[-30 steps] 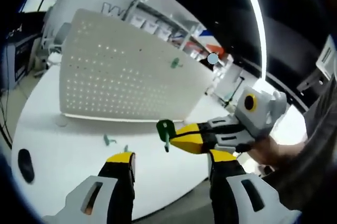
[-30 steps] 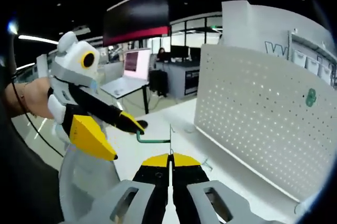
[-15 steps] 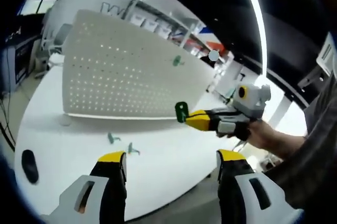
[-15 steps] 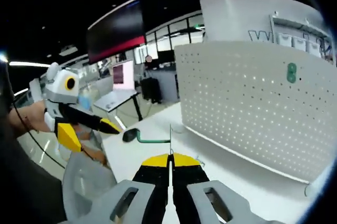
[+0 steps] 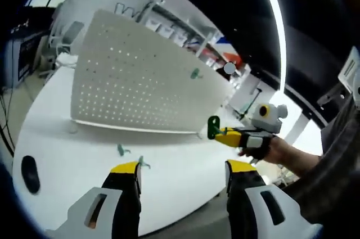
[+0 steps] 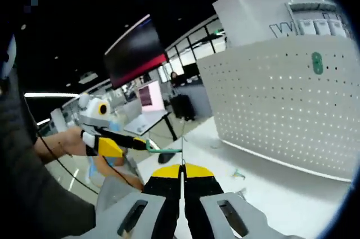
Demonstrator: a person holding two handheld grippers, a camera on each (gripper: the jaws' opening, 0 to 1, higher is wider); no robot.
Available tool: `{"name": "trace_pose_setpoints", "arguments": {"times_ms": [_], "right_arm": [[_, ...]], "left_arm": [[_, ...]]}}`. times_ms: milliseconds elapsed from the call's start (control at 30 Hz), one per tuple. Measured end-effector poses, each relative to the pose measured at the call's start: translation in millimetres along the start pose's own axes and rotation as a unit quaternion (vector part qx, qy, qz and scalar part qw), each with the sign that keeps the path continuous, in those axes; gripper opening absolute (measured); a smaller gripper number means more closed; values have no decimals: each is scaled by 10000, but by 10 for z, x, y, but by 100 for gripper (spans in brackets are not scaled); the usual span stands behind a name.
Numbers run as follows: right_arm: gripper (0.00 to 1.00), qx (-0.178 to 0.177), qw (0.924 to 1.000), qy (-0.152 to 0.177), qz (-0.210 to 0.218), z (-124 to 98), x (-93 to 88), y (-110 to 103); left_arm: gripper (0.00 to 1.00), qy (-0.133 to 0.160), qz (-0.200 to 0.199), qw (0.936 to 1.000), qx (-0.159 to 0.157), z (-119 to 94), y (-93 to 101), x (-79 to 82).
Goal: Insert the hook assembly into the mounting plate slot until the hook locks in place.
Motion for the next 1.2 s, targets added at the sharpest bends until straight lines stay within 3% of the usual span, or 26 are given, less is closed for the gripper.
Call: {"name": "trace_pose_setpoints", "arguments": {"times_ms": [167,200,267,400,533,600,767,900,1200], "right_arm": [[0,606,9981,-75,-18,35,-35,-217],[0,954,9951,92,256,47,3,-343],[0,1246,9911,239,393,40,47,-442],[0,1956,9786,290,560,12,89,-712],[0,2162,9736,396,614,22,134,-802],[0,2248,9708,484,686,19,172,-826],[0,2373,9686,405,623,26,164,-877],[0,2376,9693,293,563,28,118,-862],[0,1973,9801,-199,-44,48,-37,-756]], "left_arm": [[57,115,-208,9980,-591,45,166,75],[56,147,-295,9961,-823,48,235,101],[51,200,-345,9921,-1186,40,348,145],[42,373,-506,9798,-1901,-19,592,255],[32,392,-654,9674,-2414,-74,752,305],[24,359,-591,9661,-2487,-75,771,297],[17,387,-661,9621,-2618,-90,808,318],[5,282,-545,9576,-2815,-109,865,282],[3,23,-1,9724,-2331,12,821,161]]}}
Point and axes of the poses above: the point that each gripper's makers call its tool centre point, and the gripper's own axes: z roughly forward along the fingers, y roughly to its right, x roughly out of its top, the point moved 2 cm from there along -z, roughly backward along the fingers, and after that the axes turned 3 degrees about x, right-handed, at the moved point
